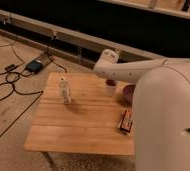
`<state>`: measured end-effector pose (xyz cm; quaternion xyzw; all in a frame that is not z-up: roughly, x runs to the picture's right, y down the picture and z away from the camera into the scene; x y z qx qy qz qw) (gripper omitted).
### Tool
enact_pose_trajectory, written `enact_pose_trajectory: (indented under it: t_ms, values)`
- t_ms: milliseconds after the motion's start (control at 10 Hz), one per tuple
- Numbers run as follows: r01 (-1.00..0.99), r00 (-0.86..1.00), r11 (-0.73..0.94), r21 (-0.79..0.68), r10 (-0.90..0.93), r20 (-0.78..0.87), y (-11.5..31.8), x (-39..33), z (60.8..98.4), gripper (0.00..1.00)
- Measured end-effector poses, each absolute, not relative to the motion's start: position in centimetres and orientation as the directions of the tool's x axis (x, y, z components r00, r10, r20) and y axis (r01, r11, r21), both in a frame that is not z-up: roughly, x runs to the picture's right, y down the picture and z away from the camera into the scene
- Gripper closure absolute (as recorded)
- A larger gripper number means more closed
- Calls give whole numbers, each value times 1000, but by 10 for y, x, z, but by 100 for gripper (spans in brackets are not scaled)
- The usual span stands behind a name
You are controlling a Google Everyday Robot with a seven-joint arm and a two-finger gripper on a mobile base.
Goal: Place the pepper in the ceramic cup
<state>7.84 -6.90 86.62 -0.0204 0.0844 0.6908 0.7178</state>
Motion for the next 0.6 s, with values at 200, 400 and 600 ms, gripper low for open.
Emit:
enact_pose_trajectory:
  t_ms: [200,400,600]
  values:
    - [-995,99,98,-22,940,-326,-49,32,831,20]
    - [-985,166,125,-119,868,-467,-37,-2,794,20]
    - [-965,244,139,-223,790,-562,-32,-32,758,20]
